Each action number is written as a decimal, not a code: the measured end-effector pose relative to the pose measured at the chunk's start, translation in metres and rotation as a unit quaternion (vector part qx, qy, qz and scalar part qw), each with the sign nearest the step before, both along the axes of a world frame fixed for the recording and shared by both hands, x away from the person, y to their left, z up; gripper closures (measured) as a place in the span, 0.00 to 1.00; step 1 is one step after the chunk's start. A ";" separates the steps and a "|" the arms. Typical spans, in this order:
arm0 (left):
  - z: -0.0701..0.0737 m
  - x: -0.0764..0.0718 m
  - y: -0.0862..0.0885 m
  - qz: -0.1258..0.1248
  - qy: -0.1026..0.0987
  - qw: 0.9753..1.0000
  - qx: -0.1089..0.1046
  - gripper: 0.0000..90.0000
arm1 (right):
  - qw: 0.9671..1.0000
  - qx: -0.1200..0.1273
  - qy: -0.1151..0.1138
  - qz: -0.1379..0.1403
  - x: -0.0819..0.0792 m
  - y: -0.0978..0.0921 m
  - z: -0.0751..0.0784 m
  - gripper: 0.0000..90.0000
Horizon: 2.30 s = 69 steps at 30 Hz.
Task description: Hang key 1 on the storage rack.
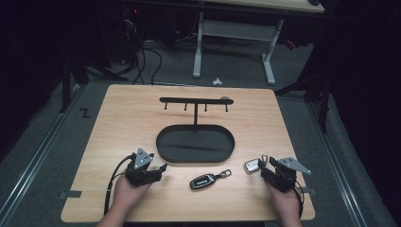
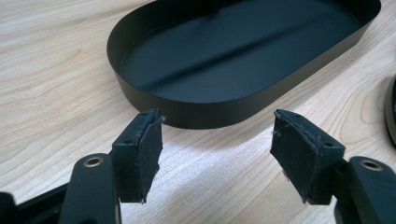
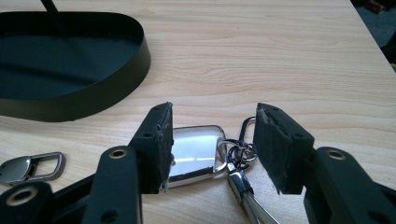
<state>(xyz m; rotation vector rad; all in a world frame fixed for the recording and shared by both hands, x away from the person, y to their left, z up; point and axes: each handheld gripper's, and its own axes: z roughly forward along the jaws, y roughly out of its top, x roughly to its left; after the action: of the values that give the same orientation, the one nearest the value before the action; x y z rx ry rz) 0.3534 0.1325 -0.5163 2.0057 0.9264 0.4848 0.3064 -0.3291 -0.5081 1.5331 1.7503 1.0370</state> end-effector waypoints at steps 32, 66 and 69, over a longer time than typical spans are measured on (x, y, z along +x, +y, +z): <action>0.000 -0.004 -0.006 -0.019 -0.003 1.000 0.007 0.38 | 1.000 -0.002 0.007 0.019 -0.002 0.008 -0.002 0.49; -0.001 -0.004 -0.008 -0.023 -0.003 1.000 0.011 0.38 | 1.000 -0.002 0.012 0.023 -0.001 0.007 -0.004 0.49; -0.001 -0.004 -0.009 -0.023 -0.004 1.000 0.012 0.38 | 1.000 -0.001 0.013 0.023 -0.001 0.007 -0.003 0.49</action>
<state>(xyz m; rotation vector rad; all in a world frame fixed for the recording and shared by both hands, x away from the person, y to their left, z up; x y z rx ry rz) 0.3497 0.1238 -0.5171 2.0397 0.8714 0.4802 0.3052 -0.3221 -0.5116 1.5177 1.8105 1.0415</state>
